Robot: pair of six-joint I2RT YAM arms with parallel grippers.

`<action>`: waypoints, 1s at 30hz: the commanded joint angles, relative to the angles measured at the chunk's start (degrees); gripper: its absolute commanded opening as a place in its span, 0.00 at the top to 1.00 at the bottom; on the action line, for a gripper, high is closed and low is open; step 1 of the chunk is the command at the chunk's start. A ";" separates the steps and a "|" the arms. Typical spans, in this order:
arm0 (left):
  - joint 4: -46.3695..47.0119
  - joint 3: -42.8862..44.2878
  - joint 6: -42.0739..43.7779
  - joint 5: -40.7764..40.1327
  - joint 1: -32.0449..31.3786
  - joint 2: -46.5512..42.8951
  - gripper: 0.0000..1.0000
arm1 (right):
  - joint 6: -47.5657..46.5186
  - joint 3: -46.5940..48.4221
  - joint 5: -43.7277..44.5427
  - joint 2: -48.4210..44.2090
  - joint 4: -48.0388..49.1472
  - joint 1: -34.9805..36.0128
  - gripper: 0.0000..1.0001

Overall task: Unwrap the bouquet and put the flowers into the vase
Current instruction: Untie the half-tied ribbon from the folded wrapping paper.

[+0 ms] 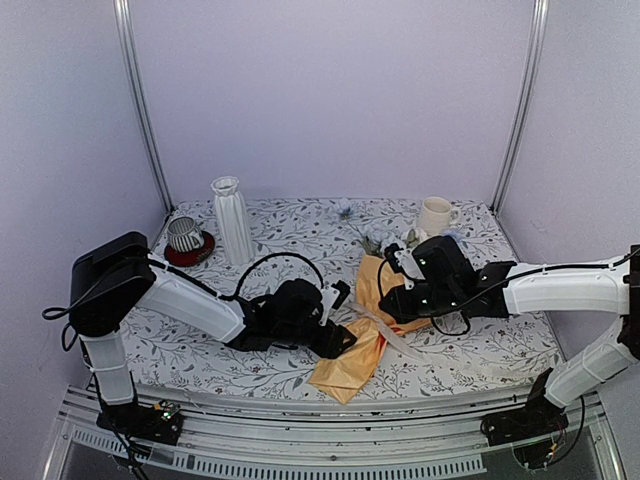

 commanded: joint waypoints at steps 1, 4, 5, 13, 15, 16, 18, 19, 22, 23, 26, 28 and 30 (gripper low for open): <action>-0.02 -0.87 0.21 -0.62 -0.67 -1.79 0.41 | -0.58 1.32 -1.24 1.22 0.07 0.26 0.82; 0.19 -1.07 0.21 -0.63 -0.64 -1.85 0.41 | -0.86 2.20 -1.71 3.00 -0.33 0.24 0.71; 0.22 -1.07 0.17 -0.63 -0.64 -1.85 0.41 | -0.87 2.54 -1.74 3.77 -0.74 0.23 0.71; 0.22 -1.07 0.30 -0.69 -0.65 -1.63 0.41 | -0.95 4.12 -2.19 7.67 -1.32 0.26 0.75; 0.22 -0.99 0.35 -0.75 -0.65 -1.51 0.41 | -0.88 4.15 -2.36 7.73 -1.13 0.24 0.77; 0.22 -0.99 0.34 -0.72 -0.74 -1.50 0.42 | -0.87 4.20 -2.45 7.82 -1.11 0.23 0.77; 0.22 -0.99 0.34 -0.78 -0.65 -1.48 0.42 | -0.95 4.13 -2.62 7.82 -1.12 0.24 0.78; 0.22 -0.99 0.35 -0.78 -0.62 -1.45 0.41 | -0.95 4.18 -2.75 7.84 -1.11 0.23 0.78; 0.12 -0.90 0.34 -0.76 -0.67 -1.41 0.41 | -1.20 4.27 -3.44 7.91 -1.03 0.27 0.78; 0.08 -0.83 0.35 -0.78 -0.67 -1.37 0.41 | -1.21 4.26 -3.82 7.93 -1.02 0.23 0.78; 0.04 -0.81 0.36 -0.80 -0.71 -1.32 0.42 | -1.68 4.06 -6.77 7.98 0.01 0.23 0.76; 0.05 -0.73 0.34 -0.80 -0.63 -1.31 0.41 | -1.86 3.92 -7.53 8.06 0.37 0.23 0.75; -0.01 -0.72 0.34 -0.80 -0.64 -1.32 0.41 | -1.89 3.95 -7.57 8.28 0.33 0.27 0.75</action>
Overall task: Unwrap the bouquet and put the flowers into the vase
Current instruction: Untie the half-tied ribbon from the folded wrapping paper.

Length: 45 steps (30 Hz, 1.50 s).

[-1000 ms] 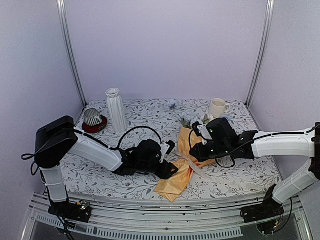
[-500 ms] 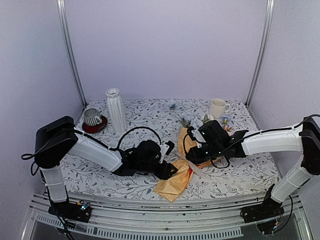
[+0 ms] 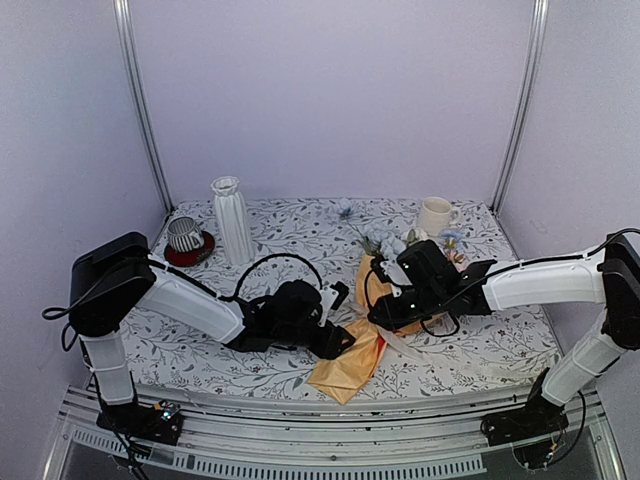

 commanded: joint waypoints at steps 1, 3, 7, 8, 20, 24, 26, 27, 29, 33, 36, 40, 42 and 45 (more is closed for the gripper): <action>-0.17 -0.20 0.36 -0.19 -0.64 -1.26 0.41 | -0.91 1.11 -2.00 0.88 1.04 0.30 0.75; -0.18 -0.20 0.36 -0.23 -0.62 -1.28 0.41 | -0.91 1.13 -1.61 0.85 0.85 0.27 0.78; -0.17 -0.20 0.35 -0.23 -0.67 -1.27 0.42 | -0.61 0.88 0.44 -0.86 0.64 0.28 0.92; -0.17 -0.20 0.36 -0.23 -0.59 -1.22 0.41 | -0.48 0.73 0.95 -1.45 0.64 0.25 0.94; -0.35 -0.02 0.34 -0.24 -0.65 -1.10 0.41 | 2.26 -3.78 7.17 -8.79 3.16 0.28 0.96; -0.38 -0.02 0.34 -0.32 -0.62 -1.10 0.42 | 3.19 -4.85 8.42 -9.87 2.95 0.25 0.95; -0.38 -0.06 0.38 -0.41 -0.60 -1.10 0.42 | 3.52 -5.39 8.64 -10.21 2.77 0.28 0.95; -0.35 -0.10 0.36 -0.41 -0.59 -1.10 0.42 | 3.69 -5.71 8.62 -10.42 2.75 0.24 0.96; -0.36 -0.09 0.34 -0.47 -0.63 -1.19 0.41 | 3.95 -6.47 8.37 -10.75 2.82 0.23 0.95; -0.38 -0.11 0.30 -0.41 -0.64 -1.19 0.41 | 4.09 -7.10 6.82 -10.70 2.17 0.23 0.95; -0.36 -0.11 0.25 -0.36 -0.72 -1.43 0.42 | 4.27 -7.75 6.12 -10.95 2.22 0.26 0.94; -0.42 -0.02 0.26 -0.16 -0.65 -2.31 0.41 | 4.04 -7.96 5.62 -11.60 2.48 0.26 0.93; -0.14 -0.04 0.32 0.07 -0.74 -2.79 0.40 | 3.76 -7.82 5.27 -11.54 2.57 0.25 0.93; -0.21 0.29 0.64 0.08 -0.99 -3.33 0.40 | 3.58 -7.73 4.89 -11.39 2.70 0.23 0.93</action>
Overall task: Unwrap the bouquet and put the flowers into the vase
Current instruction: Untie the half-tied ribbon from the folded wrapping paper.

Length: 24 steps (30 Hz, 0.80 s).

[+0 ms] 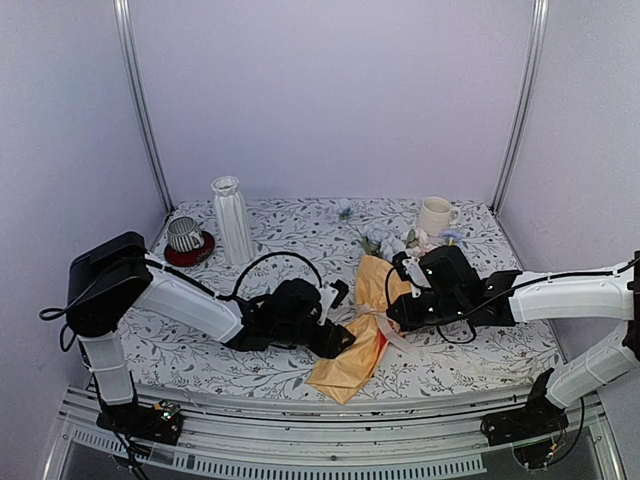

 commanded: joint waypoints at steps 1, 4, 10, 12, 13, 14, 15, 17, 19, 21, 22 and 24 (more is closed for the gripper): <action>-0.09 0.51 0.73 0.08 -1.04 -2.92 0.40 | 0.06 -0.34 -1.10 -1.43 0.75 0.23 0.93; -1.03 1.51 1.39 0.04 -1.20 -3.75 0.40 | -0.15 -0.47 -1.26 -1.29 0.89 0.30 0.93; -3.33 4.02 3.90 -2.02 -1.25 -5.27 0.39 | -0.25 -0.55 -1.31 -1.30 1.23 0.23 0.93; -4.60 5.09 4.84 -2.85 -1.18 -5.23 0.39 | -0.34 -0.45 -1.35 -1.37 1.41 0.23 0.93; -5.02 5.62 5.31 -3.21 -1.16 -5.11 0.39 | -0.41 -0.47 -1.41 -1.38 1.46 0.23 0.93; -5.39 6.07 5.71 -3.52 -1.10 -5.05 0.39 | -0.39 -0.40 -1.51 -1.32 1.47 0.23 0.93; -5.67 6.45 6.19 -3.86 -1.10 -4.91 0.39 | -0.43 -0.28 -1.59 -1.30 1.49 0.30 0.93; -5.92 7.30 6.82 -4.42 -1.03 -4.55 0.39 | -0.44 -0.19 -1.74 -1.21 1.64 0.29 0.93; -6.09 8.03 7.33 -4.50 -0.78 -3.92 0.39 | -0.43 -0.21 -1.87 -1.21 1.76 0.23 0.93; -6.32 8.91 7.50 -4.46 -0.50 -2.97 0.39 | -0.44 -0.17 -1.98 -1.21 1.88 0.26 0.93; -6.36 9.32 7.57 -4.37 -0.28 -2.41 0.39 | -0.43 -0.24 -2.05 -1.28 1.89 0.26 0.94; -6.38 10.06 7.70 -4.03 0.03 -1.50 0.39 | -0.48 -0.32 -1.98 -1.37 1.86 0.23 0.94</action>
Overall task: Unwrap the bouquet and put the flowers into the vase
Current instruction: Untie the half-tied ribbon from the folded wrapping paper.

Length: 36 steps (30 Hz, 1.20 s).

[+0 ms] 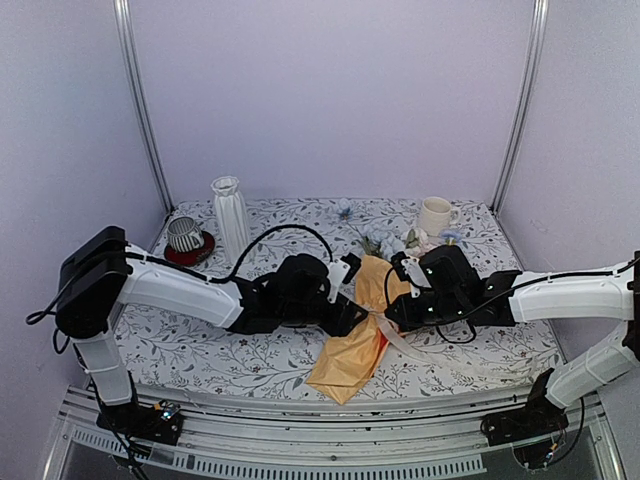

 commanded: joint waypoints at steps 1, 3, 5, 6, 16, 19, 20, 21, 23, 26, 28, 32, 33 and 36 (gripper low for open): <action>-1.17 2.58 1.62 -0.19 0.51 2.35 0.40 | -0.43 -0.34 -0.48 -1.45 1.39 0.23 0.94; -1.08 3.33 1.79 0.29 0.91 3.19 0.40 | -0.39 -0.41 -0.41 -1.51 1.40 0.23 0.94; -1.17 4.11 1.96 0.74 1.15 4.00 0.40 | -0.35 -0.34 -0.39 -1.47 1.48 0.24 0.94; -1.21 4.49 2.04 1.00 1.36 4.40 0.40 | -0.39 -0.38 -0.39 -1.43 1.59 0.24 0.94; -2.05 7.46 2.02 2.97 2.57 6.87 0.51 | -0.43 -0.17 -0.65 -0.94 2.26 0.26 0.94; -2.05 7.51 1.87 3.03 2.99 9.02 0.57 | -0.35 -0.27 -0.74 -0.85 2.26 0.24 0.94; -2.09 7.59 1.75 3.20 3.12 9.25 0.58 | -0.42 -0.33 -0.74 -0.81 2.26 0.23 0.94; -2.10 7.72 1.74 3.42 3.23 9.51 0.59 | -0.38 -0.27 -0.74 -0.69 2.25 0.30 0.94; -2.30 7.93 1.66 3.88 3.44 9.89 0.60 | -0.34 -0.31 -0.82 -0.67 2.22 0.24 0.94; -2.25 7.95 1.62 4.38 3.60 10.04 0.59 | -0.28 -0.32 -0.91 -0.68 2.34 0.23 0.94; -2.35 7.95 1.59 4.41 3.75 10.19 0.59 | -0.33 -0.40 -0.92 -0.72 2.35 0.28 0.94; -3.45 8.09 0.55 2.57 4.39 10.10 0.65 | -0.03 -0.78 -0.99 -0.76 2.25 0.30 0.94; -3.53 7.78 0.00 2.00 4.52 9.86 0.65 | 0.00 -1.03 -1.00 -0.83 2.25 0.24 0.94; -2.61 6.24 -1.05 1.43 5.11 8.57 0.67 | 0.59 -2.23 -0.92 -1.64 2.23 0.28 0.94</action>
